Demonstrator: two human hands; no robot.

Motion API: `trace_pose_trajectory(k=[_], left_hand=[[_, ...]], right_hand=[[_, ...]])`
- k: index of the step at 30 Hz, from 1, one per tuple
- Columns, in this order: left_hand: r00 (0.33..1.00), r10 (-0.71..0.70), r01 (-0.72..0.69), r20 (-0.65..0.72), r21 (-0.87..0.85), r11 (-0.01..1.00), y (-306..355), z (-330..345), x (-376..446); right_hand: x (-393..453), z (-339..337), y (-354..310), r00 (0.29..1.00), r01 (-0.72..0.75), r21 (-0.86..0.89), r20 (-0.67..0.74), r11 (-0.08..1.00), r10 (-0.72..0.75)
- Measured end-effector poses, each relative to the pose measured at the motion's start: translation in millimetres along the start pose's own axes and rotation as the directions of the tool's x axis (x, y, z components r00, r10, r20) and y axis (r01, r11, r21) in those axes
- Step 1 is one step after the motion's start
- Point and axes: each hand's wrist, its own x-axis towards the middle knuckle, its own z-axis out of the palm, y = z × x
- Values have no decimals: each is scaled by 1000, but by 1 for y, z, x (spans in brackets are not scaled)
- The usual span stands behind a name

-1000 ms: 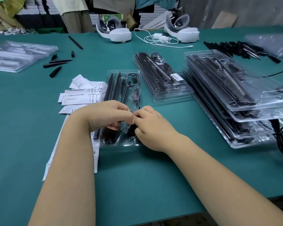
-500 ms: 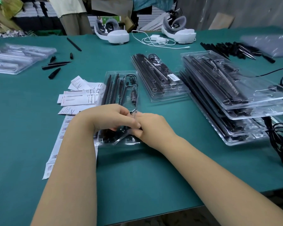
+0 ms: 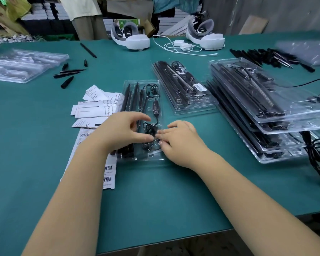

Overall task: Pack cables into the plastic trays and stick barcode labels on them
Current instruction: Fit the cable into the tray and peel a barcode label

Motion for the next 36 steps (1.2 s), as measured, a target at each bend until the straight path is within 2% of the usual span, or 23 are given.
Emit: trace_pose_trajectory(k=[2, 4, 6, 9, 10, 14, 18, 20, 23, 27, 29, 32, 36], left_hand=[[998, -27, 22, 58, 85, 996, 1, 1, 0], [981, -107, 97, 161, 71, 993, -2, 2, 2], [971, -131, 118, 201, 75, 990, -3, 3, 4], [972, -136, 127, 193, 59, 990, -1, 4, 5], [971, -144, 135, 189, 60, 989, -1, 4, 5], [967, -155, 142, 200, 80, 987, -1, 4, 7], [962, -168, 151, 215, 91, 984, -2, 4, 7], [959, -179, 159, 221, 106, 982, -1, 5, 8], [954, -191, 166, 231, 121, 979, 1, 4, 10], [967, -157, 126, 200, 161, 979, 4, 5, 6], [978, -140, 120, 152, 132, 984, 3, 2, 1], [969, -163, 147, 187, 98, 984, 0, -8, -6], [944, -213, 178, 252, 154, 972, 0, -10, -7]], right_hand=[[1, -3, 3, 998, 22, 74, 57, 997, -26], [-1, -7, 8, 996, -24, 316, 86, 949, -3], [-3, -12, 14, 991, -113, 577, 126, 809, 49], [-4, -12, 19, 972, -232, 764, 164, 602, 168], [-4, -11, 19, 970, -237, 770, 150, 593, 193], [-4, -9, 11, 967, -211, 702, 48, 680, 251], [-5, -6, 2, 966, -189, 504, -57, 843, 251], [-5, -5, 4, 961, -193, 443, -95, 876, 260], [-5, -10, 6, 980, -176, 412, -8, 894, 197], [-3, -7, 8, 986, -141, 50, 92, 989, 136], [-4, -7, 10, 980, -164, -26, 110, 986, 166], [-4, -7, 12, 975, -194, 11, 112, 981, 191], [0, -4, 3, 968, -251, 264, 46, 931, 247]])
